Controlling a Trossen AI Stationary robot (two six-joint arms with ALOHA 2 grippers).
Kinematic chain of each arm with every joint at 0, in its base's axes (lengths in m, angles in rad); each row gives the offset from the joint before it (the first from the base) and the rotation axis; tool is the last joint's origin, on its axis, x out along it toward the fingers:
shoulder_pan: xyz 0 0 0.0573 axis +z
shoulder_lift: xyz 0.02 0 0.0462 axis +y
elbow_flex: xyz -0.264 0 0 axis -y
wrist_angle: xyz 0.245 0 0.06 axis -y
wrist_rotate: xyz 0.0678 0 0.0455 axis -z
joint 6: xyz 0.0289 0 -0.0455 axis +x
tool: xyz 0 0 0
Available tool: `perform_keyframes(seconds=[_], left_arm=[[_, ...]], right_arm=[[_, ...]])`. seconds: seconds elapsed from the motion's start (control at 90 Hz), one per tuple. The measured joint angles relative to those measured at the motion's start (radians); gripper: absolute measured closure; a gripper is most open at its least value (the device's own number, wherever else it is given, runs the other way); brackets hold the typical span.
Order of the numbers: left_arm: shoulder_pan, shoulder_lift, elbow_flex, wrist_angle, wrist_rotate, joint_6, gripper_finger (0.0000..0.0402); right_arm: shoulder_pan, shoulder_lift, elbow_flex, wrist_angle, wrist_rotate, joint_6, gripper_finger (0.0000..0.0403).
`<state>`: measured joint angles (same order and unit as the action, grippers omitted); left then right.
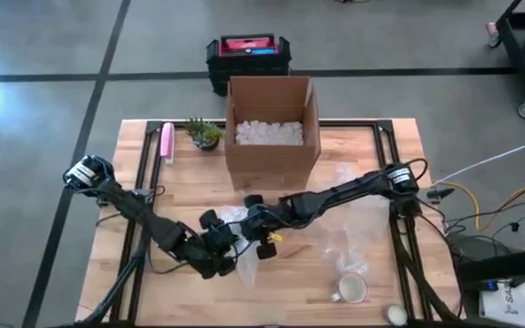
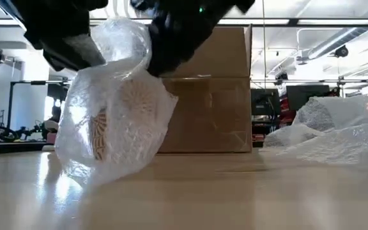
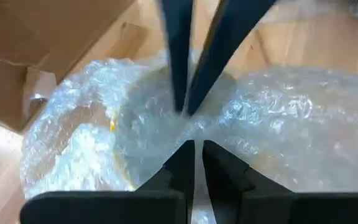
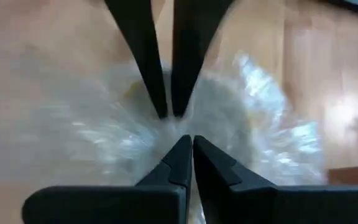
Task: Wrap mug
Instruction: Wrap the orange mug with the bubble wrap
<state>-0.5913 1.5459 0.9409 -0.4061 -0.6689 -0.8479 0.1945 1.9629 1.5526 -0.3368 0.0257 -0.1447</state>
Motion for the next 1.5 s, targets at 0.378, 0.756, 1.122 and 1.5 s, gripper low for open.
perform_keyframes(seconds=[0.378, 0.756, 1.122, 1.5], left_arm=[[0.005, -0.010, -0.003, 0.006, 0.006, 0.001, 0.0380], [0.005, -0.064, 0.032, -0.040, 0.034, -0.002, 0.0380], [0.023, -0.079, 0.017, -0.068, 0.005, 0.001, 0.0380], [0.037, -0.040, -0.063, -0.008, 0.030, -0.073, 0.0380]], right_arm=[[0.029, 0.046, -0.002, 0.032, 0.014, -0.009, 0.0401], [-0.014, 0.126, 0.003, 0.052, 0.011, 0.031, 0.0401], [-0.007, 0.103, -0.002, 0.096, 0.027, 0.029, 0.0401], [-0.022, -0.040, -0.006, -0.028, 0.137, -0.058, 0.0401]])
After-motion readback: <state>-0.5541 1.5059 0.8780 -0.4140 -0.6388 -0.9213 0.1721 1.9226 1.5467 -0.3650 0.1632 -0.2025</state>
